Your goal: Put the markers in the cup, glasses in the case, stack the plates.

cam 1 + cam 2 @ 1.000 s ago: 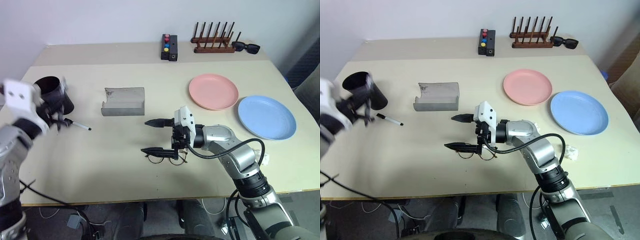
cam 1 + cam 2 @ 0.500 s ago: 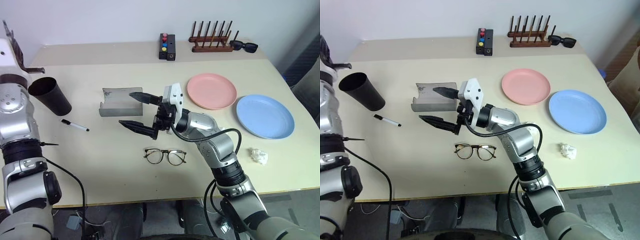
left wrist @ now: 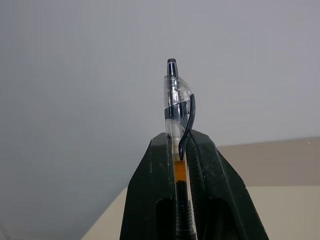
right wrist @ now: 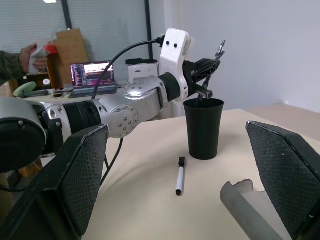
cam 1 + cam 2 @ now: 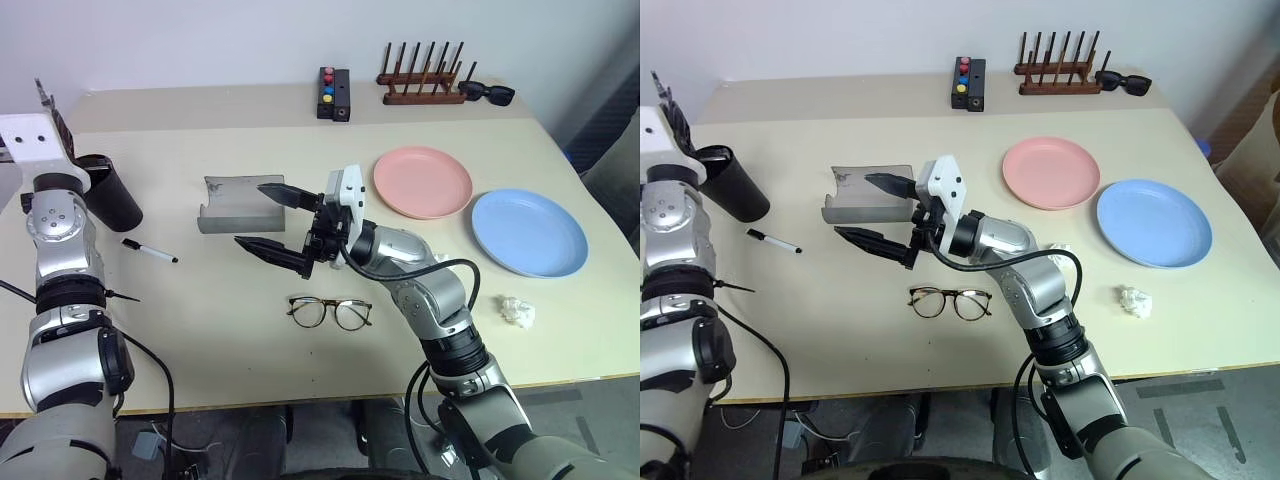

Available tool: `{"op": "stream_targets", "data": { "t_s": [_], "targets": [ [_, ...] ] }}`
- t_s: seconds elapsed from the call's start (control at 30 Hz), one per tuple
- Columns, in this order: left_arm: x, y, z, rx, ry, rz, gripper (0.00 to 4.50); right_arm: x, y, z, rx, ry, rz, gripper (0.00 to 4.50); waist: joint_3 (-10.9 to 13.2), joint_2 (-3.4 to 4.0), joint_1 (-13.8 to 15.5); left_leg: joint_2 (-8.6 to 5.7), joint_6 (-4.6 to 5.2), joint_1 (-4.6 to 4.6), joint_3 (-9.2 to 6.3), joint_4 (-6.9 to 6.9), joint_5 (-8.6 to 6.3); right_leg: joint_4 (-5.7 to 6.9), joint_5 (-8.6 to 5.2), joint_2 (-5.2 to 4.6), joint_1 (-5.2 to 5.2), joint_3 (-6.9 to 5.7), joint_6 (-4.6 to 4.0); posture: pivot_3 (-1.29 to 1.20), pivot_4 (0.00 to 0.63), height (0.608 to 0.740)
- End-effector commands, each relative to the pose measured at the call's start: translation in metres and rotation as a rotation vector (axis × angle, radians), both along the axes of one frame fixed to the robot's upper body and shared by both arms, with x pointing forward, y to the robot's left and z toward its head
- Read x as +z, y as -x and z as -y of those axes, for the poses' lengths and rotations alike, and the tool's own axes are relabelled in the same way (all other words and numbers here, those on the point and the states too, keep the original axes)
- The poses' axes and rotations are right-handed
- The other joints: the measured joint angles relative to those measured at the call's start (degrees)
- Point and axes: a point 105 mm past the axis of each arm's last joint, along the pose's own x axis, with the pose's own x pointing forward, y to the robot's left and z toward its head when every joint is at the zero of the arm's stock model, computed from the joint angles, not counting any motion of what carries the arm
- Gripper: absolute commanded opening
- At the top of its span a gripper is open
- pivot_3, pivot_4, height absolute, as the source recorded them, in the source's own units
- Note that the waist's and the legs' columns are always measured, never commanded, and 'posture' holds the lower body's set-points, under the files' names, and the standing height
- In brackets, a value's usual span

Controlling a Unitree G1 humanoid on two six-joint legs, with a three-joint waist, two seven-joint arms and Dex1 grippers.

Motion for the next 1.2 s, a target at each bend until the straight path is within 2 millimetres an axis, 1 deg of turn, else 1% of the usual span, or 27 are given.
{"op": "stream_targets", "data": {
  "t_s": [0.03,0.13,0.23,0.43,0.47,0.57,0.7,0.8,0.87,0.93,1.0,1.03,1.1,1.13,1.2],
  "targets": [
    [0.007,0.003,0.003,-0.004,-0.019,0.038,0.05,0.016,0.007,0.0,0.022,-0.052,0.044,4.5,0.0,0.0,0.01,0.0,0.0,0.0,0.0,0.0,0.0,0.0,0.0,0.0,0.0,0.0,0.0,0.0,0.15,0.739],
    [0.002,0.003,0.004,-0.009,-0.009,0.031,0.05,0.016,0.008,-0.001,0.029,-0.054,0.04,4.5,0.0,0.0,0.01,0.0,0.0,0.0,0.0,0.0,0.0,0.02,0.0,0.0,0.0,0.0,0.0,0.0,0.15,0.739],
    [-0.001,0.003,0.004,-0.005,0.001,0.024,1.29,0.016,0.008,-0.002,0.036,-0.056,0.036,4.5,0.0,0.0,-0.01,0.0,0.0,0.01,-0.01,0.0,0.0,0.04,0.0,0.0,0.0,0.0,0.0,0.0,0.15,0.739],
    [-0.006,0.003,0.006,-0.002,0.019,0.018,4.34,0.016,0.008,-0.003,0.04,-0.057,0.033,4.5,0.0,0.0,0.01,0.0,0.0,0.01,-0.02,0.01,0.0,0.06,0.0,0.0,-0.01,0.0,0.0,0.0,0.15,0.739],
    [-0.007,0.004,0.006,-0.003,0.025,0.019,4.43,0.016,0.008,-0.003,0.041,-0.058,0.032,4.5,0.0,0.0,0.01,0.0,0.0,0.01,-0.02,0.01,0.0,0.07,0.0,0.0,-0.01,0.0,0.0,0.0,0.15,0.739],
    [-0.006,0.005,0.007,-0.007,0.039,0.03,4.43,0.015,0.008,-0.003,0.043,-0.059,0.032,4.5,0.0,0.0,0.0,0.0,0.0,0.01,-0.01,0.01,0.0,0.07,0.0,0.0,-0.01,0.0,0.0,0.0,0.15,0.739],
    [0.01,0.012,0.014,-0.051,0.033,0.076,4.43,0.015,0.008,-0.003,0.043,-0.059,0.033,4.5,0.0,0.0,-0.07,0.0,0.0,0.01,-0.02,0.01,0.0,0.07,0.0,0.0,-0.01,0.0,0.0,0.0,0.15,0.739],
    [0.027,0.022,0.031,-0.191,0.062,0.098,4.43,0.015,0.008,-0.003,0.041,-0.059,0.033,4.5,0.0,0.0,-0.08,0.0,0.0,0.01,-0.03,0.0,0.0,0.07,0.0,0.0,-0.02,0.01,0.0,0.0,0.15,0.739],
    [0.039,0.034,0.049,-0.302,0.069,0.105,4.43,0.015,0.008,-0.001,0.037,-0.058,0.033,4.5,0.0,0.0,-0.22,0.01,0.0,0.0,-0.04,0.01,0.0,0.07,0.0,-0.01,-0.02,0.01,-0.01,0.0,0.15,0.739],
    [0.046,0.045,0.065,-0.359,0.048,0.086,4.43,0.014,0.007,0.0,0.034,-0.057,0.031,4.5,0.0,0.01,-0.37,0.01,0.0,0.0,-0.04,0.0,0.0,0.09,0.0,-0.01,-0.02,0.02,-0.01,0.0,0.15,0.739],
    [0.045,0.055,0.077,-0.362,0.044,0.051,4.43,0.013,0.008,0.0,0.034,-0.054,0.028,4.5,0.01,0.01,-0.61,0.01,0.0,0.01,-0.07,0.0,0.0,0.1,0.0,-0.01,-0.02,0.02,-0.02,0.0,0.15,0.739],
    [0.042,0.059,0.08,-0.347,0.055,0.034,4.43,0.012,0.008,0.0,0.036,-0.053,0.027,4.5,0.01,0.01,-0.74,0.01,0.0,0.01,-0.07,0.0,0.0,0.11,-0.01,-0.01,-0.02,0.02,-0.02,0.0,0.15,0.739],
    [0.03,0.066,0.078,-0.256,0.112,-0.011,4.43,0.012,0.008,0.0,0.041,-0.051,0.026,4.5,0.01,0.02,-1.06,0.0,0.0,0.03,-0.08,0.0,0.0,0.11,-0.01,0.0,-0.01,0.02,-0.02,0.0,0.15,0.739],
    [0.021,0.068,0.074,-0.196,0.15,-0.043,4.43,0.012,0.008,-0.001,0.044,-0.05,0.026,4.5,0.01,0.02,-1.14,0.0,0.0,0.05,-0.08,0.0,0.0,0.14,-0.01,0.0,0.01,0.02,-0.02,0.0,0.15,0.739],
    [0.01,0.072,0.069,-0.115,0.201,-0.082,4.43,0.012,0.008,-0.001,0.047,-0.049,0.026,4.5,0.01,0.02,-1.24,0.01,0.0,0.07,-0.11,0.0,0.0,0.16,-0.02,0.02,0.01,0.02,-0.02,0.0,0.15,0.739]
  ]
}}
